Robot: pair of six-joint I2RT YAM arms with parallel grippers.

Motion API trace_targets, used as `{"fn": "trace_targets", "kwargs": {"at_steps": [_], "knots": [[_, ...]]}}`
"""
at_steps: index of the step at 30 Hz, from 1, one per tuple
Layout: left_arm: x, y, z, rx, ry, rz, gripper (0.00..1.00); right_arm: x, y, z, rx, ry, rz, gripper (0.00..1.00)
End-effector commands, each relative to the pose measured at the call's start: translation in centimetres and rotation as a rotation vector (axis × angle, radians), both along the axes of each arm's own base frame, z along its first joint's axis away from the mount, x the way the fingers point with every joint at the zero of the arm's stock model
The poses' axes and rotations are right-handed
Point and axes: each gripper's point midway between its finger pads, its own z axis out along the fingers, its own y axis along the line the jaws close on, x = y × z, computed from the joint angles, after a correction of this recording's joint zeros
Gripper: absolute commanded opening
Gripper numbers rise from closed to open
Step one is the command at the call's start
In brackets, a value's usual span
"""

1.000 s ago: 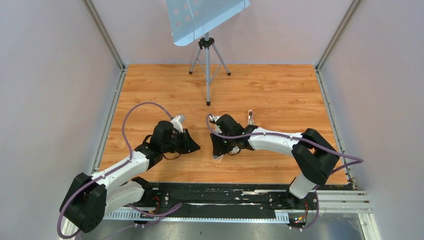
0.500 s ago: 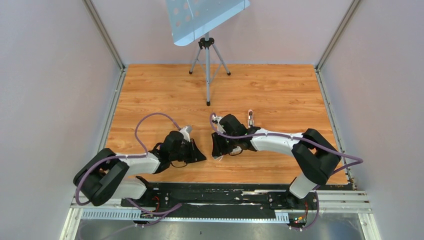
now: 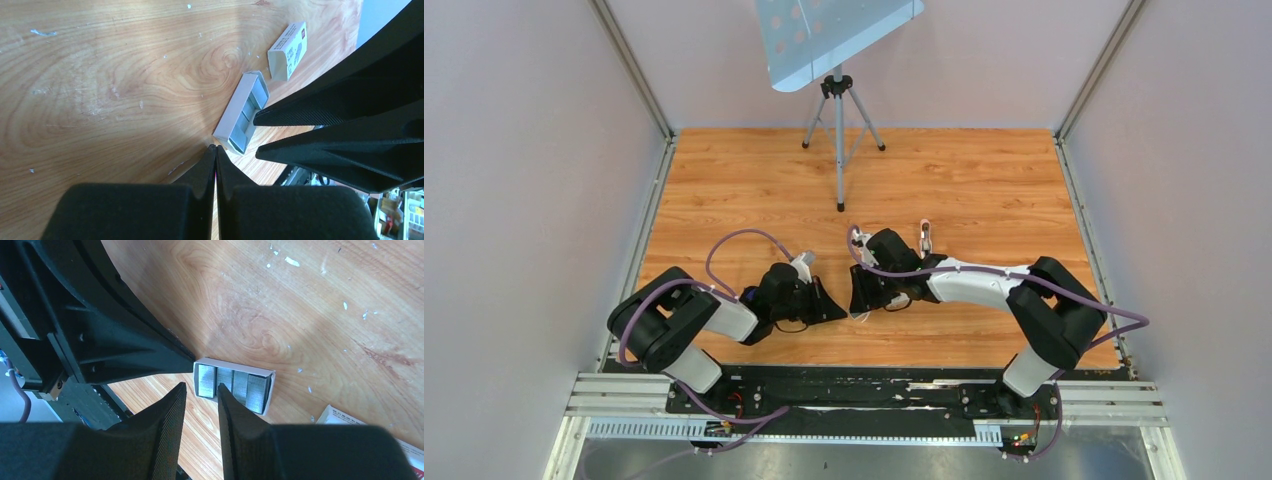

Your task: Load the staples into the stapler

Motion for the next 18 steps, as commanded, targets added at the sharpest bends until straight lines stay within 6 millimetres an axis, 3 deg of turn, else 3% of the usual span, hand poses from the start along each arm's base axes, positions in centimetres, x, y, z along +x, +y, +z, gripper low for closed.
{"fn": "trace_targets", "kwargs": {"at_steps": [1,18], "knots": [[0.2,-0.1,-0.1,0.013,-0.022,-0.002,0.0,0.0,-0.4,-0.5,-0.001,0.018,-0.008,0.34],[0.7,-0.3,-0.1,0.028,-0.03,0.003,0.0,0.1,0.7,-1.2,0.047,0.066,0.016,0.36]]}}
